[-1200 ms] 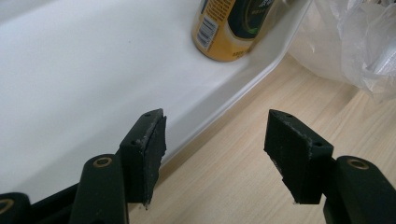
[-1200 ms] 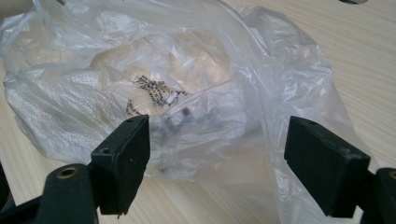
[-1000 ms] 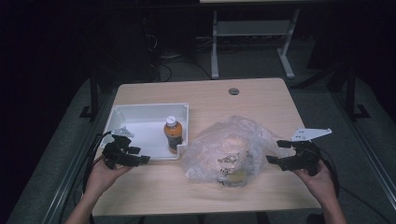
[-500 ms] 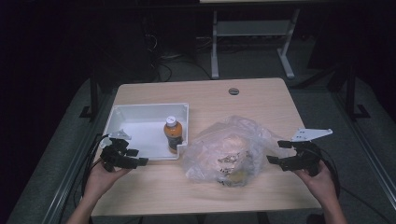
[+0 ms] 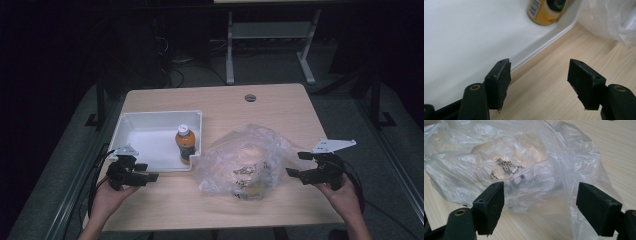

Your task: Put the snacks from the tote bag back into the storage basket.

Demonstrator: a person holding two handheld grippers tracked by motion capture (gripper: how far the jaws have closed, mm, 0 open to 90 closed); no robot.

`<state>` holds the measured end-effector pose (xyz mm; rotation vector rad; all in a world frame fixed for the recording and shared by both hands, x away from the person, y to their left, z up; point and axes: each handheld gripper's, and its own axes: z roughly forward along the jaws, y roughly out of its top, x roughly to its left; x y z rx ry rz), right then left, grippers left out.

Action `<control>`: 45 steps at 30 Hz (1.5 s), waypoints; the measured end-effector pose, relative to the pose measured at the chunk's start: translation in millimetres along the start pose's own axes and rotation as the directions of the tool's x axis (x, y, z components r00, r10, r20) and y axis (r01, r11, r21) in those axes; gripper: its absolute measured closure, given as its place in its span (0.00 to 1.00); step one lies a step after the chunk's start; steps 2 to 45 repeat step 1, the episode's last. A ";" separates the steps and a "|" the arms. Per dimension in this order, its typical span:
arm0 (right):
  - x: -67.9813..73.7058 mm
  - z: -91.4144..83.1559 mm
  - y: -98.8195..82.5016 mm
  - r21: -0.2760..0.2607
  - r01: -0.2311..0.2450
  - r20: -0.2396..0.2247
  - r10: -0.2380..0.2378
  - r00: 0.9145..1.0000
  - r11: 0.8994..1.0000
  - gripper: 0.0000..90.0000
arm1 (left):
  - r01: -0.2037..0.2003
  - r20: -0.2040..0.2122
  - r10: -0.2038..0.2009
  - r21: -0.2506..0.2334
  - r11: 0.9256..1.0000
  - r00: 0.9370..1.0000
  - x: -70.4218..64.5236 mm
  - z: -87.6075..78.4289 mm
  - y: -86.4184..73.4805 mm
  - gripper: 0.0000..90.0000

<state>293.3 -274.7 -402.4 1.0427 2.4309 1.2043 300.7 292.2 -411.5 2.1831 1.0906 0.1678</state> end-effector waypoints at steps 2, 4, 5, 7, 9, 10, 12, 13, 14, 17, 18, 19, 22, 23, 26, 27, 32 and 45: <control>-0.6 0.0 -0.2 -0.001 0.001 0.001 -0.001 1.000 1.000 0.25 | 0.004 0.000 -0.004 -0.005 1.000 1.000 -1.0 0.4 -1.1 0.38; -0.6 0.0 -0.2 -0.001 0.001 0.001 -0.001 1.000 1.000 0.25 | 0.004 0.000 -0.004 -0.005 1.000 1.000 -1.0 0.4 -1.1 0.38; -0.6 0.0 -0.2 -0.001 0.001 0.001 -0.001 1.000 1.000 0.25 | 0.004 0.000 -0.004 -0.005 1.000 1.000 -1.0 0.4 -1.1 0.38; -0.6 0.0 -0.2 -0.001 0.001 0.001 -0.001 1.000 1.000 0.25 | 0.004 0.000 -0.004 -0.005 1.000 1.000 -1.0 0.4 -1.1 0.38; -0.6 0.0 -0.2 -0.001 0.001 0.001 -0.001 1.000 1.000 0.25 | 0.004 0.000 -0.004 -0.005 1.000 1.000 -1.0 0.4 -1.1 0.38; -0.6 0.0 -0.2 -0.001 0.001 0.001 -0.001 1.000 1.000 0.25 | 0.004 0.000 -0.004 -0.005 1.000 1.000 -1.0 0.4 -1.1 0.38; -0.6 0.0 -0.2 -0.001 0.001 0.001 -0.001 1.000 1.000 0.25 | 0.004 0.000 -0.004 -0.005 1.000 1.000 -1.0 0.4 -1.1 0.38; -0.6 0.0 -0.2 -0.001 0.001 0.001 -0.001 1.000 1.000 0.25 | 0.004 0.000 -0.004 -0.005 1.000 1.000 -1.0 0.4 -1.1 0.38; -0.6 0.0 -0.2 -0.001 0.001 0.001 -0.001 1.000 1.000 0.25 | 0.004 0.000 -0.004 -0.005 1.000 1.000 -1.0 0.4 -1.1 0.38; -0.6 0.0 -0.2 -0.001 0.001 0.001 -0.001 1.000 1.000 0.25 | 0.004 0.000 -0.004 -0.005 1.000 1.000 -1.0 0.4 -1.1 0.38; -0.6 0.0 -0.2 -0.001 0.001 0.001 -0.001 1.000 1.000 0.25 | 0.004 0.000 -0.004 -0.005 1.000 1.000 -1.0 0.4 -1.1 0.38; -0.6 0.0 -0.2 -0.001 0.001 0.001 -0.001 1.000 1.000 0.25 | 0.004 0.000 -0.004 -0.005 1.000 1.000 -1.0 0.4 -1.1 0.38; -0.6 0.0 -0.2 -0.001 0.001 0.001 -0.001 1.000 1.000 0.25 | 0.004 0.000 -0.004 -0.005 1.000 1.000 -1.0 0.4 -1.1 0.38; -0.6 0.0 -0.2 -0.001 0.001 0.001 -0.001 1.000 1.000 0.25 | 0.004 0.000 -0.004 -0.005 1.000 1.000 -1.0 0.4 -1.1 0.38; -0.6 0.0 -0.2 -0.001 0.001 0.001 -0.001 1.000 1.000 0.25 | 0.004 0.000 -0.004 -0.005 1.000 1.000 -1.0 0.4 -1.1 0.38; -0.6 0.0 -0.2 -0.001 0.001 0.001 -0.001 1.000 1.000 0.25 | 0.004 0.000 -0.004 -0.005 1.000 1.000 -1.0 0.4 -1.1 0.38; -0.6 0.0 -0.2 -0.001 0.001 0.001 -0.001 1.000 1.000 0.25 | 0.004 0.000 -0.004 -0.005 1.000 1.000 -1.0 0.4 -1.1 0.38; -0.6 0.0 -0.2 -0.001 0.001 0.001 -0.001 1.000 1.000 0.25 | 0.004 0.000 -0.004 -0.005 1.000 1.000 -1.0 0.4 -1.1 0.38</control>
